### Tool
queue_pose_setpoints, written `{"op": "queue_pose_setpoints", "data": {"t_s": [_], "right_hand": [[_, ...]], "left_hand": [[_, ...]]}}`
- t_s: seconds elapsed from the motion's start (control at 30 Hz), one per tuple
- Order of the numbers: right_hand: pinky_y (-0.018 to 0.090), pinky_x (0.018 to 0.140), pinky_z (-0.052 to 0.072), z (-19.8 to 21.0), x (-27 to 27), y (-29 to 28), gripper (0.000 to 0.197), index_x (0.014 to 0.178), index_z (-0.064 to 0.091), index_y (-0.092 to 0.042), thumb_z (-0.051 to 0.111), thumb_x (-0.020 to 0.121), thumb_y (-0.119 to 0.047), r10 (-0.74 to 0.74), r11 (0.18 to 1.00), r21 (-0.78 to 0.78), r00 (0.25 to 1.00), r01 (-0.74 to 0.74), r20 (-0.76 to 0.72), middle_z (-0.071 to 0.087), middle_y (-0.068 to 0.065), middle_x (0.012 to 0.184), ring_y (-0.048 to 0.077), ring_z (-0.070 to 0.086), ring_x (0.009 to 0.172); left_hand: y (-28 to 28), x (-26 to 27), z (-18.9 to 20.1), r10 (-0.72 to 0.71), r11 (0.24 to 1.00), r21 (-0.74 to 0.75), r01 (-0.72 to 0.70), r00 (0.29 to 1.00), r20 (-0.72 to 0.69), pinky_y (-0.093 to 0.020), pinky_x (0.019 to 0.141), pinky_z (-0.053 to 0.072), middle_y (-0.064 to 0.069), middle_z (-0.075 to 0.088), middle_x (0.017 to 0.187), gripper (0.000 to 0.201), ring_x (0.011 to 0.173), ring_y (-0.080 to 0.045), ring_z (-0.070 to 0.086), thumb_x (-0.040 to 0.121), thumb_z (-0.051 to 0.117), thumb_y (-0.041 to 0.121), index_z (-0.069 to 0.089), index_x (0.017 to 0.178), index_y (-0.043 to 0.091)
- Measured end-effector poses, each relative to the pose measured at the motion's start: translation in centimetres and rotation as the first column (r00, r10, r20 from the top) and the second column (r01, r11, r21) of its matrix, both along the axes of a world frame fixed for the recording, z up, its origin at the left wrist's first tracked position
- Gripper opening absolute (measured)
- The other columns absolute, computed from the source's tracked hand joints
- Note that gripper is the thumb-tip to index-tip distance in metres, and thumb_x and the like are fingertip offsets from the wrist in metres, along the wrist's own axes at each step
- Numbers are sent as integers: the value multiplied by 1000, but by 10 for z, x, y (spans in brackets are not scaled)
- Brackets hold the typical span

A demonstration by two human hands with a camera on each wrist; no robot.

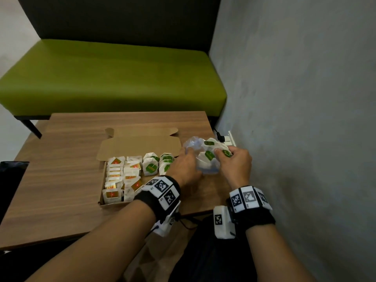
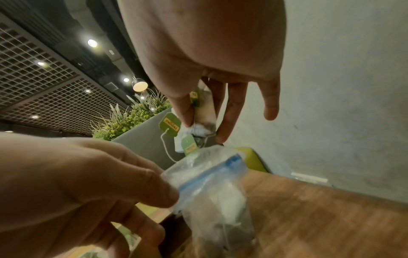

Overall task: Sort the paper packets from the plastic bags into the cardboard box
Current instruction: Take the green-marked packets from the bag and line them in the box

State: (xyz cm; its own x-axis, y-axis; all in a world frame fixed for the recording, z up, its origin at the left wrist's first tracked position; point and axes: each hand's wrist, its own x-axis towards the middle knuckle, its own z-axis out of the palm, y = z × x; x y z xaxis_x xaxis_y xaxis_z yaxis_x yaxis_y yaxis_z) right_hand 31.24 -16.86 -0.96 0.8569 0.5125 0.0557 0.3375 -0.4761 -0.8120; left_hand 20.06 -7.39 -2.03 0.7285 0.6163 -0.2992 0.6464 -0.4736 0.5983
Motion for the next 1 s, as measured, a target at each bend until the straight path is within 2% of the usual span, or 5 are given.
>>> {"op": "queue_pose_setpoints", "data": {"t_s": [0.2, 0.43, 0.57, 0.7, 1.0], "right_hand": [[29, 60, 50, -7, 7, 17, 17, 87, 76, -11, 73, 87, -29, -17, 999, -48, 999, 19, 43, 67, 2, 72, 22, 66, 70], [32, 53, 51, 6, 4, -19, 6, 79, 77, -16, 79, 83, -21, 116, 988, 113, 984, -101, -133, 72, 0, 66, 10, 65, 58], [31, 54, 54, -15, -1, -39, 6, 84, 76, -8, 78, 83, -13, 179, 977, -22, 880, -210, -440, 75, 8, 73, 20, 69, 63], [26, 41, 51, -52, 0, -32, 23, 100, 68, 3, 77, 84, -12, 142, 898, -251, 777, -362, -613, 71, 10, 69, 18, 66, 51], [24, 38, 45, -59, 13, -20, 27, 101, 59, -20, 78, 84, -31, 114, 903, -307, 856, -301, -504, 70, 5, 87, 21, 66, 47]], "left_hand": [[16, 1, -4, 36, 999, 39, -32, 995, -92, -44, 109, 42, -18, -2, 162, 87, 134, -38, 45, 85, 72, 33, 21, 153, 14], [11, -19, 15, 89, 996, 17, -93, 983, 162, -40, 110, 39, -11, 28, 156, 70, 133, -29, 44, 88, 69, 23, 35, 148, 13], [-5, -44, 19, 238, 970, -27, -241, 922, 304, -25, 89, 42, 4, 55, 125, 42, 106, -7, 48, 93, 59, 19, 50, 134, 15], [-18, -61, 10, 256, 965, -23, -260, 926, 278, -27, 89, 49, 3, 59, 126, 49, 109, -11, 56, 86, 63, 10, 51, 133, 20], [-18, -78, -1, 239, 964, 53, -260, 938, 252, -19, 84, 39, 4, 56, 129, 48, 115, -10, 53, 91, 59, 17, 47, 137, 21]]}}
